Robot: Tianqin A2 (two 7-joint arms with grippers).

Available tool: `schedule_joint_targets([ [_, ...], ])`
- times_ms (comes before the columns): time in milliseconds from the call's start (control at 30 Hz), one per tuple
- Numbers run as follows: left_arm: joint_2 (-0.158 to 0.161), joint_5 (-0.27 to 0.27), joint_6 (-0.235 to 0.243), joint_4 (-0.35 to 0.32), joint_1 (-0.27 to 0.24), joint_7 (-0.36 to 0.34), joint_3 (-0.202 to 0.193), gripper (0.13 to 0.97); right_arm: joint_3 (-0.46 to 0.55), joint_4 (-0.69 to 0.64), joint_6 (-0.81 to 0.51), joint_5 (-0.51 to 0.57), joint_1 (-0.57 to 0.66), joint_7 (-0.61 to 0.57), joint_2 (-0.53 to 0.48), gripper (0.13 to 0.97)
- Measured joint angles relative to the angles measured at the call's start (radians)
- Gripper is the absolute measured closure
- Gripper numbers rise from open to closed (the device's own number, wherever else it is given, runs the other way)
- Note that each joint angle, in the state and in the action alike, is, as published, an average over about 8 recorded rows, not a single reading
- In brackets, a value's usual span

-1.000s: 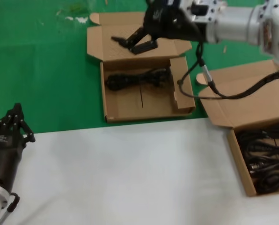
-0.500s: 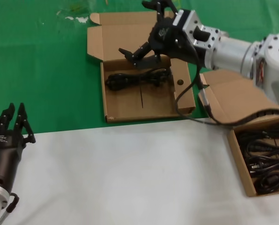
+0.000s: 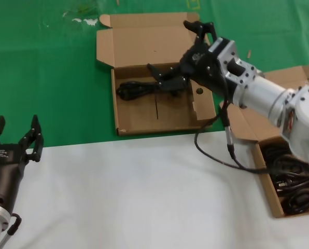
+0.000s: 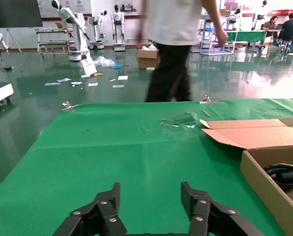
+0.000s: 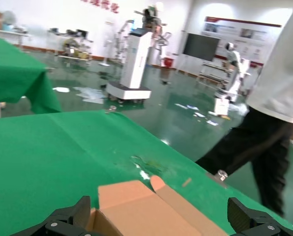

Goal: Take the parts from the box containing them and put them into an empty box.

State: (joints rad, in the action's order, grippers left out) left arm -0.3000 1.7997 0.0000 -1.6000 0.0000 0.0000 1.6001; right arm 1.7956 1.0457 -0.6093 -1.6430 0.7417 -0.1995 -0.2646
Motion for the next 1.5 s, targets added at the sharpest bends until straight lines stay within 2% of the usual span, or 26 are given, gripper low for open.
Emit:
schedule_joint_targets([
  [200, 0.000, 0.000, 0.000, 0.000, 0.000, 0.000, 0.000, 0.566, -0.026, 0.073, 0.079, -0.021, -0.097, 0.026, -0.005, 0.129],
  [333, 0.000, 0.000, 0.000, 0.000, 0.000, 0.000, 0.000, 0.566, -0.043, 0.121, 0.132, -0.034, -0.162, 0.043, -0.008, 0.129],
  [600, 0.000, 0.000, 0.000, 0.000, 0.000, 0.000, 0.000, 0.359, -0.076, 0.217, 0.238, -0.061, -0.291, 0.078, -0.014, 0.129],
  [900, 0.000, 0.000, 0.000, 0.000, 0.000, 0.000, 0.000, 0.218, -0.115, 0.325, 0.357, -0.092, -0.435, 0.117, -0.021, 0.129],
  [1200, 0.000, 0.000, 0.000, 0.000, 0.000, 0.000, 0.000, 0.144, -0.154, 0.435, 0.478, -0.123, -0.582, 0.156, -0.028, 0.129],
  [1500, 0.000, 0.000, 0.000, 0.000, 0.000, 0.000, 0.000, 0.132, -0.183, 0.518, 0.570, -0.147, -0.693, 0.186, -0.033, 0.129],
])
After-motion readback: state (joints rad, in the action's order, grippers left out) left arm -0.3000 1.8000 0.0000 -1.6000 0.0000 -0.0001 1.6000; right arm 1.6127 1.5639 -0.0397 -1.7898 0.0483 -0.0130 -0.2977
